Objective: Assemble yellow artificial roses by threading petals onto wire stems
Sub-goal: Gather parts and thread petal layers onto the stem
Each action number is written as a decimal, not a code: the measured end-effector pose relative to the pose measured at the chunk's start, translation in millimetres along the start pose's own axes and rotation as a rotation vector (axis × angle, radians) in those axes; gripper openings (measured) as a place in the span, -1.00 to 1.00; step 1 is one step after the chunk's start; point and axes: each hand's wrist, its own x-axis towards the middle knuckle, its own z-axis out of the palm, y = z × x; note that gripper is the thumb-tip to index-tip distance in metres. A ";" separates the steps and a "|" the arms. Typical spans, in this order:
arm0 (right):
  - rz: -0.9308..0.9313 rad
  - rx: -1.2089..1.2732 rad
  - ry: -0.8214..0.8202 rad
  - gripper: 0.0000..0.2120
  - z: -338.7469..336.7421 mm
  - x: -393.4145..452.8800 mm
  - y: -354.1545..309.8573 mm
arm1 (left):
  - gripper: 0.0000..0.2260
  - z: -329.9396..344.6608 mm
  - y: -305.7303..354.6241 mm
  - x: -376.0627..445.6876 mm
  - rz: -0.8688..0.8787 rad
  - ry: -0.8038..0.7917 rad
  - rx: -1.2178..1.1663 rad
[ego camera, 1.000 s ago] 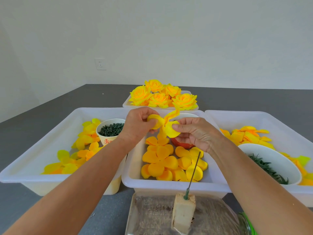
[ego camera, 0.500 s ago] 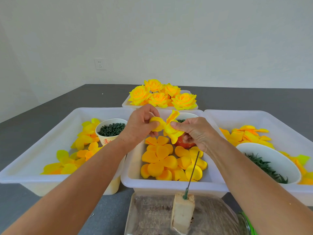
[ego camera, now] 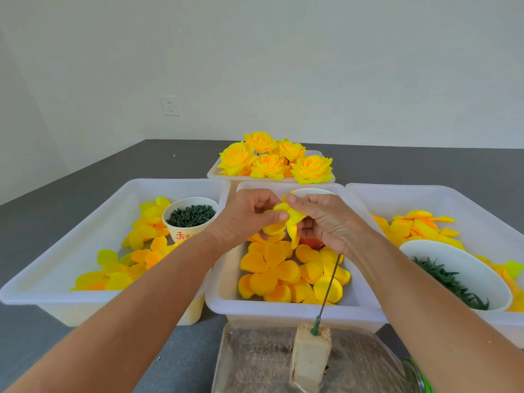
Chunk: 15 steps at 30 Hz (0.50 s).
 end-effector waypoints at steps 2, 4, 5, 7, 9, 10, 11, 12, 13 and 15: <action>0.012 0.093 -0.080 -0.67 -3.6 -0.8 -2.4 | -0.85 -0.4 0.1 0.7 0.005 0.062 -0.018; 0.045 0.120 -0.097 -0.66 -7.4 -1.6 -3.0 | -0.84 -2.4 -1.4 2.3 0.004 0.163 0.010; 0.063 0.102 -0.079 -0.68 -8.8 -1.9 -2.8 | -0.85 -3.5 -2.8 3.6 0.006 0.199 0.028; 0.077 0.026 -0.011 -0.77 -10.2 -2.2 -1.4 | -0.89 -4.3 -5.2 5.4 -0.002 0.217 0.020; 0.064 -0.048 0.055 -0.86 -10.6 -1.5 -0.2 | -0.93 -3.7 -6.6 5.6 -0.010 0.201 0.021; 0.056 -0.079 0.080 -0.88 -10.3 -1.0 0.4 | -0.94 -3.5 -7.2 5.5 -0.010 0.197 0.027; 0.052 -0.107 0.098 -0.88 -10.0 -0.7 1.0 | -0.94 -3.3 -8.2 5.8 -0.010 0.195 0.028; 0.051 -0.132 0.113 -0.87 -9.6 -0.4 1.4 | -0.94 -3.3 -9.1 6.3 -0.010 0.195 0.036; 0.050 -0.152 0.125 -0.86 -9.1 0.0 1.8 | -0.93 -3.0 -9.7 6.8 -0.011 0.194 0.043; 0.047 -0.181 0.153 -0.84 -8.1 1.0 2.4 | -0.91 -3.2 -9.7 6.9 -0.014 0.189 0.055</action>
